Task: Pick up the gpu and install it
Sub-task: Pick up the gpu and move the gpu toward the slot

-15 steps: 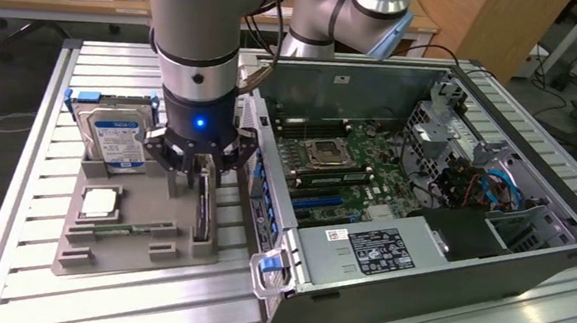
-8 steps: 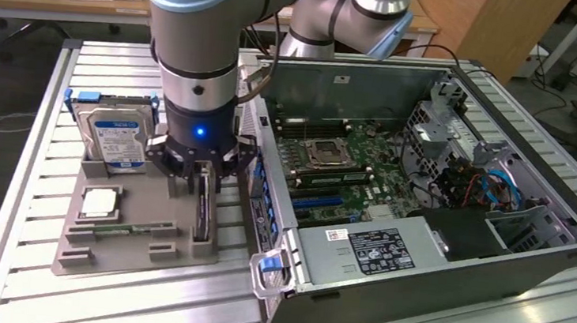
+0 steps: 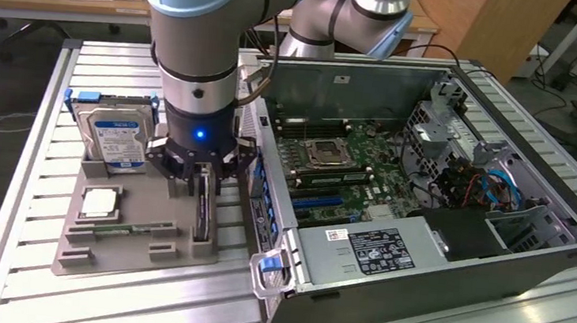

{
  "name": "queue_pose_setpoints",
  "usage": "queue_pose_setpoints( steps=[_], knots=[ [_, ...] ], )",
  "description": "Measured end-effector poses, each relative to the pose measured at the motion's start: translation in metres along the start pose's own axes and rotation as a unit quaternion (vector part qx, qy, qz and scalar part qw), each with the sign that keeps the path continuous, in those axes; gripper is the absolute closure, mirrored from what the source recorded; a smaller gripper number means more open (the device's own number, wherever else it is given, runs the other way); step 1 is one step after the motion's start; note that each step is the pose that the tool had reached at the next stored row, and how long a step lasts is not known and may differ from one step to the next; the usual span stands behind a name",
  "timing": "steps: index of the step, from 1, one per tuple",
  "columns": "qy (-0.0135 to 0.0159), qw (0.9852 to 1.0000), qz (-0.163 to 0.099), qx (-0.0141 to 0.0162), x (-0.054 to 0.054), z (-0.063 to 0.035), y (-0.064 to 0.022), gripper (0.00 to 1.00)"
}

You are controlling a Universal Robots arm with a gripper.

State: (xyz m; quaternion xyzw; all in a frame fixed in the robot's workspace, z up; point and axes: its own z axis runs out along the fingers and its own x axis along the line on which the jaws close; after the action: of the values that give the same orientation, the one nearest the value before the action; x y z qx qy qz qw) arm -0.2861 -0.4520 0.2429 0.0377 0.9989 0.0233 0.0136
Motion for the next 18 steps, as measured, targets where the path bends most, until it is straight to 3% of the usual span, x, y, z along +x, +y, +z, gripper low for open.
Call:
queue_pose_setpoints(
  steps=[12, 18],
  knots=[
    [0.0001, 1.0000, 0.000, 0.0002, 0.000, 0.0115, -0.0006, 0.57],
    [0.0001, 1.0000, 0.000, 0.0000, 0.000, 0.0118, -0.0002, 0.57]
  ],
)
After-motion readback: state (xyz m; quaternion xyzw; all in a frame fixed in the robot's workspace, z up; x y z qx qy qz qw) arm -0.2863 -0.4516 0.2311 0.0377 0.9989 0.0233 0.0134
